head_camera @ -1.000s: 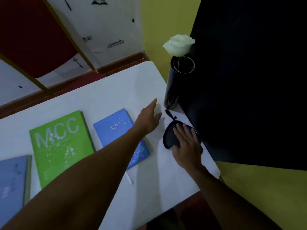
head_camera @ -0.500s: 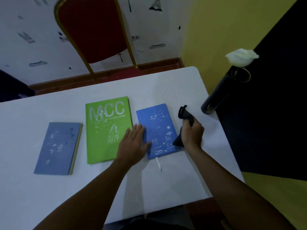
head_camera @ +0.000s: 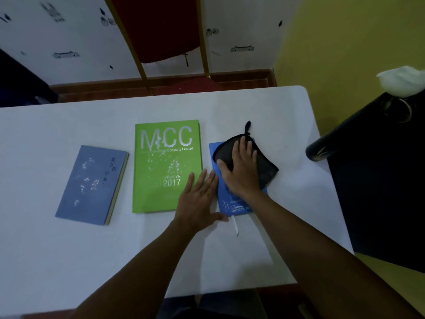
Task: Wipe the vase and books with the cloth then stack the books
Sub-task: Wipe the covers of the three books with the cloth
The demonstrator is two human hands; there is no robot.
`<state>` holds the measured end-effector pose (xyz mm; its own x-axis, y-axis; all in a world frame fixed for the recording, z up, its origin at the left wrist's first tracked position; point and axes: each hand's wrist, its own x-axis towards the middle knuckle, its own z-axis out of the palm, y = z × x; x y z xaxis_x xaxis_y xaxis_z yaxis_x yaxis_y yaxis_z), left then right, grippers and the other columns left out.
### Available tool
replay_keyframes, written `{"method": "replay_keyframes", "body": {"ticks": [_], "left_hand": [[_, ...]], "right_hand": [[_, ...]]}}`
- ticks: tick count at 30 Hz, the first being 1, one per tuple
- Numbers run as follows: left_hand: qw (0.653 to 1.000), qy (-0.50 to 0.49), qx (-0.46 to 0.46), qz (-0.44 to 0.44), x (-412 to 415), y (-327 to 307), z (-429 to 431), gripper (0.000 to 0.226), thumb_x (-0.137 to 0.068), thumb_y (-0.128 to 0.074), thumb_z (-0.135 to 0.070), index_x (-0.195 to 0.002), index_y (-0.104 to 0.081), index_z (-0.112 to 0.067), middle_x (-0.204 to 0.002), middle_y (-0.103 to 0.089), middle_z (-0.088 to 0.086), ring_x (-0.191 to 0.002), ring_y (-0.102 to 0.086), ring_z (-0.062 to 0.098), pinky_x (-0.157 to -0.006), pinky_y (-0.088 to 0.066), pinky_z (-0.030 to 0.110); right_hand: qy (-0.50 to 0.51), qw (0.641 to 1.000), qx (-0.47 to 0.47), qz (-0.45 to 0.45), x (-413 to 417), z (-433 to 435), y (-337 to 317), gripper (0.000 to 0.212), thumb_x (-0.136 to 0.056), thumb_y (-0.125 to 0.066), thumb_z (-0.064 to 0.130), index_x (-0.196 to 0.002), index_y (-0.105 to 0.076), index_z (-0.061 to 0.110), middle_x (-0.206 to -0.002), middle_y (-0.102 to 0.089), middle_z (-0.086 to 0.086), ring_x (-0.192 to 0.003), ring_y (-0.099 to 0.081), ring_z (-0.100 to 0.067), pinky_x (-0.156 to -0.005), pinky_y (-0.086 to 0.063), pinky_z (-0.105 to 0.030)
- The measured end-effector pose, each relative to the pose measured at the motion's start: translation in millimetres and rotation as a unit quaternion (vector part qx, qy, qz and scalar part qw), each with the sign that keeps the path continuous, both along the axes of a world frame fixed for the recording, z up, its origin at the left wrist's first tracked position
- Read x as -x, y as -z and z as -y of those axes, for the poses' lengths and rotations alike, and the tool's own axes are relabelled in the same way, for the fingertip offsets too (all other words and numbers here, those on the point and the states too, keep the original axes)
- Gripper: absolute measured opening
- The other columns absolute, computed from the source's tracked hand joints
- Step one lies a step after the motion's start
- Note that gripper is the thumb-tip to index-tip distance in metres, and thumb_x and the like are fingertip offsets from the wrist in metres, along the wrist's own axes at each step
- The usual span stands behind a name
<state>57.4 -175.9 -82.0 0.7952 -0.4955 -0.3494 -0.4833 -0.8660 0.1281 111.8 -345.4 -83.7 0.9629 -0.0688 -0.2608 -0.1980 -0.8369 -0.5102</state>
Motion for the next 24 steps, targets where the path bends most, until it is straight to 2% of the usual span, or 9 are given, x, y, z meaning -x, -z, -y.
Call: {"method": "replay_keyframes", "body": {"ticks": [1,3,5,7,9,11,17,22,24], "left_hand": [[1.0,-0.002,-0.002,-0.003,0.1,-0.3,0.6,0.126,-0.072,-0.034,-0.095,-0.162,-0.003,-0.012,-0.17,0.0,0.007,-0.156,0.01,0.025,-0.126,0.006,0.052],[1.0,-0.006,-0.005,-0.008,0.0,-2.5,1.7,0.126,-0.073,-0.036,-0.094,-0.162,0.0,-0.013,-0.17,0.004,0.006,-0.156,0.011,0.024,-0.126,0.007,0.052],[1.0,-0.008,-0.006,-0.01,0.5,-4.3,2.4,0.125,-0.073,-0.038,-0.093,-0.162,0.0,-0.012,-0.17,0.004,0.007,-0.156,0.01,0.025,-0.126,0.006,0.053],[1.0,-0.01,-0.009,-0.011,0.9,-5.7,2.9,0.124,-0.074,-0.038,-0.092,-0.162,0.0,-0.013,-0.17,0.003,0.007,-0.157,0.009,0.025,-0.126,0.005,0.054],[1.0,-0.012,-0.013,-0.011,0.4,-5.9,2.8,0.124,-0.074,-0.037,-0.093,-0.162,0.001,-0.014,-0.17,0.004,0.007,-0.157,0.01,0.024,-0.125,0.005,0.054],[1.0,-0.01,-0.02,-0.012,0.4,-6.2,3.1,0.123,-0.075,-0.035,-0.093,-0.162,0.003,-0.014,-0.17,0.006,0.007,-0.156,0.012,0.024,-0.125,0.006,0.054],[1.0,-0.014,-0.025,-0.009,-0.3,-9.7,4.0,0.124,-0.074,-0.035,-0.093,-0.162,0.002,-0.014,-0.17,0.007,0.006,-0.156,0.014,0.024,-0.125,0.009,0.054],[1.0,-0.023,0.004,-0.009,0.1,-12.1,6.0,0.125,-0.072,-0.045,-0.091,-0.161,0.002,-0.017,-0.17,0.002,0.005,-0.156,0.01,0.025,-0.125,0.007,0.056],[0.999,-0.027,0.015,-0.012,0.6,-13.1,6.5,0.124,-0.071,-0.05,-0.089,-0.162,-0.002,-0.018,-0.17,-0.002,0.005,-0.157,0.008,0.025,-0.125,0.006,0.056]], "right_hand": [[-0.012,1.0,0.011,-0.003,-0.5,-2.1,1.8,0.09,-0.096,-0.02,0.067,-0.163,-0.003,0.009,-0.172,0.008,-0.007,-0.159,0.012,-0.026,-0.128,0.01,-0.044],[-0.034,0.998,0.052,0.007,1.4,-4.6,5.5,0.085,-0.098,-0.008,0.064,-0.164,-0.003,0.011,-0.173,0.005,-0.008,-0.16,0.009,-0.026,-0.13,0.003,-0.048],[-0.064,0.991,0.109,0.044,9.3,-3.5,10.7,0.072,-0.105,-0.011,0.054,-0.164,-0.007,0.013,-0.173,-0.001,-0.009,-0.16,0.001,-0.028,-0.13,-0.005,-0.051],[-0.098,0.984,0.129,0.072,20.1,4.5,16.2,0.063,-0.109,-0.025,0.043,-0.164,-0.011,0.014,-0.173,-0.008,-0.009,-0.159,-0.005,-0.03,-0.129,-0.009,-0.05],[-0.131,0.982,0.111,0.083,27.6,18.1,19.7,0.06,-0.11,-0.035,0.034,-0.163,-0.017,0.013,-0.172,-0.013,-0.008,-0.159,-0.01,-0.03,-0.129,-0.013,-0.049],[-0.147,0.983,0.081,0.077,26.2,33.0,19.1,0.057,-0.111,-0.036,0.029,-0.163,-0.019,0.012,-0.172,-0.015,-0.005,-0.159,-0.009,-0.025,-0.13,-0.014,-0.049],[-0.065,0.996,-0.049,0.044,-13.9,31.7,9.0,0.051,-0.112,-0.032,0.028,-0.16,-0.028,0.013,-0.171,-0.016,-0.003,-0.159,-0.003,-0.021,-0.13,0.002,-0.041],[-0.189,0.978,-0.057,0.062,39.7,34.4,3.8,0.051,-0.111,-0.028,0.033,-0.158,-0.034,0.015,-0.168,-0.026,0.001,-0.159,-0.01,-0.015,-0.131,-0.005,-0.038],[-0.257,0.963,-0.025,0.083,66.7,45.3,6.4,0.052,-0.11,-0.031,0.033,-0.158,-0.034,0.015,-0.168,-0.027,0.0,-0.159,-0.012,-0.015,-0.131,-0.008,-0.038]]}}
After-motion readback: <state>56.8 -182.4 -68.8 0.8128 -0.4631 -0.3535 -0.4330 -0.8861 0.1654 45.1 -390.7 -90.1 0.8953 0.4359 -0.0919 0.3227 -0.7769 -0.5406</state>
